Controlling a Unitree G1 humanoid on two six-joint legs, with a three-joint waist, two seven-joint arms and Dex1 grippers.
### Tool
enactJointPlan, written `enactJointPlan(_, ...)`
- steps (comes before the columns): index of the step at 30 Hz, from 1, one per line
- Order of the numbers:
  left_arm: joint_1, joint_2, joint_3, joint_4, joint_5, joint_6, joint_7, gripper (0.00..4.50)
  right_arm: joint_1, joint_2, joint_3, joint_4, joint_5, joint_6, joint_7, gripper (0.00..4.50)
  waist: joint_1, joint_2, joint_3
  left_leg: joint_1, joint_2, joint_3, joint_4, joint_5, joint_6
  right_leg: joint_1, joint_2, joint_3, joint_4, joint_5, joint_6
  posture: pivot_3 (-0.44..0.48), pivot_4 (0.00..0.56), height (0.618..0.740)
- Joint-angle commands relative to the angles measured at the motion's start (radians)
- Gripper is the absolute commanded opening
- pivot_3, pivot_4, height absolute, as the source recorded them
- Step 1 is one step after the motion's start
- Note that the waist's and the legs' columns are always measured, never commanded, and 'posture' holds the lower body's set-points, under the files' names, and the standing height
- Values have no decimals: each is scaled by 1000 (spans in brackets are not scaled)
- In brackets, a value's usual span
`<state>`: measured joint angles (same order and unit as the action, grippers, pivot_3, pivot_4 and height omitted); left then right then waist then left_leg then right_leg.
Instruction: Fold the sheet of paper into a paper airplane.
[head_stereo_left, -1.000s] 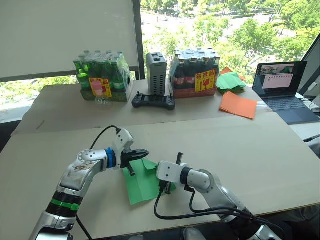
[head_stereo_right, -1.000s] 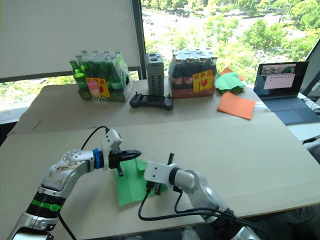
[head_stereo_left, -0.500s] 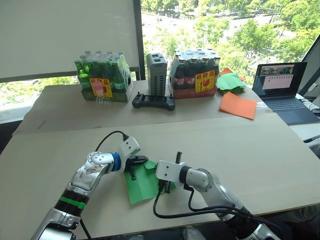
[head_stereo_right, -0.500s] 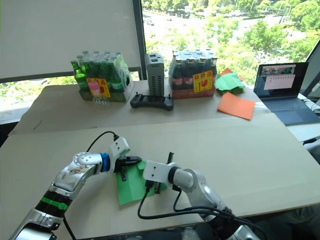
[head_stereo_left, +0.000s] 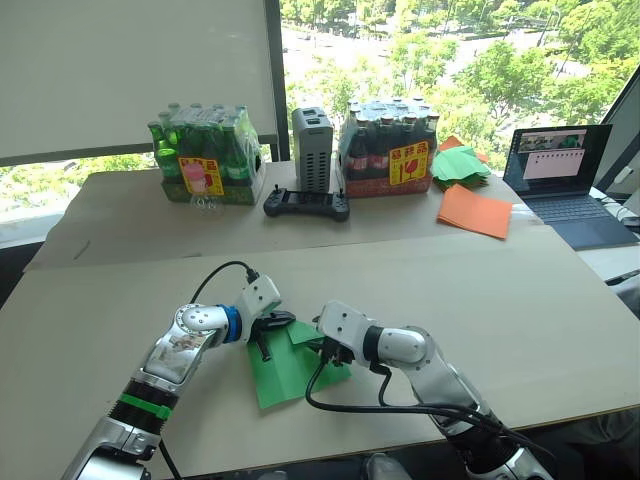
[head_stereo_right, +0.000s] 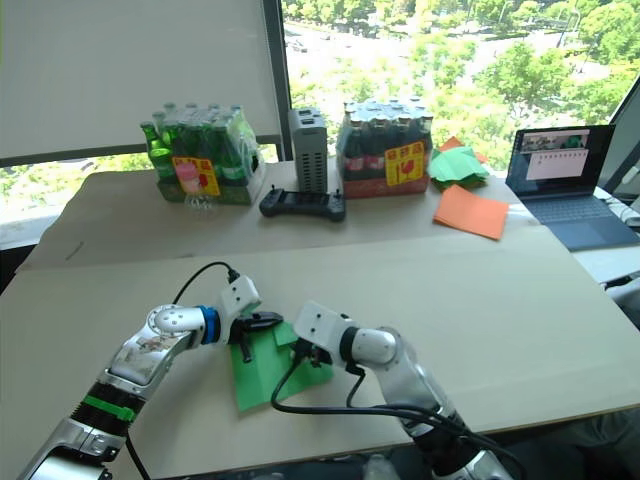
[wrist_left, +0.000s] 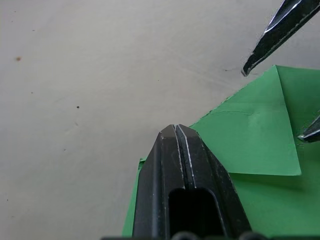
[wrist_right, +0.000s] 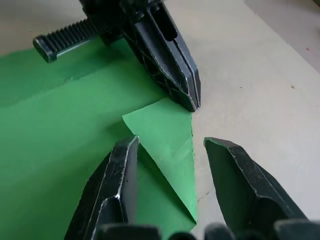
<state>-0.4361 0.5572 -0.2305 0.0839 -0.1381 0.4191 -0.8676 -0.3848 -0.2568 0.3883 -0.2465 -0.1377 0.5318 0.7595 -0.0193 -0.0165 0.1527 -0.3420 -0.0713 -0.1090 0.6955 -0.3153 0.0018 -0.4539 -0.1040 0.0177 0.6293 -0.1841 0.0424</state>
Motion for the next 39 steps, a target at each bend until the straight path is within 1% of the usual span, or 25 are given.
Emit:
enactJointPlan(1,24,5,-15,46,33,24,8,0,-57,51,-88,-37,130,93,15,2270,0,0,0,0,0,0,0,0,0,0,0,0,0,0,0,0,150,724)
enactJointPlan(3,25,1,-11,45,29,26,11,0,-82,59,-96,-6,144,112,2,1733,1,0,0,1,0,0,0,0,0,0,0,0,0,0,-1,0,150,724)
enactJointPlan(5,26,-1,-9,44,27,27,11,0,-104,52,-72,51,124,92,-17,1120,1,0,0,1,0,0,0,0,0,0,0,0,0,0,-1,0,150,724)
enactJointPlan(8,26,-4,-8,43,28,26,12,0,-124,55,-44,112,116,68,-33,62,0,0,0,1,0,0,0,0,0,0,0,0,0,0,-1,0,150,724)
enactJointPlan(18,28,-14,-4,30,28,31,16,0,-164,81,10,268,106,-14,-65,21,-1,0,0,1,0,0,0,0,-1,0,0,0,1,1,-1,0,150,724)
enactJointPlan(28,43,-11,-3,17,28,27,18,0,-160,77,50,377,80,-24,-69,21,-2,1,-1,2,0,0,-1,0,0,1,0,0,1,1,-1,0,150,724)
enactJointPlan(32,44,-6,0,15,26,24,14,0,-166,74,55,399,75,-3,-71,21,-4,1,-1,6,0,0,-2,0,1,5,0,0,0,0,-1,0,150,724)
enactJointPlan(39,50,-3,0,19,30,10,14,0,-148,50,77,375,73,47,-54,21,-6,1,-5,7,0,0,-2,0,1,6,0,0,0,0,-1,0,150,724)
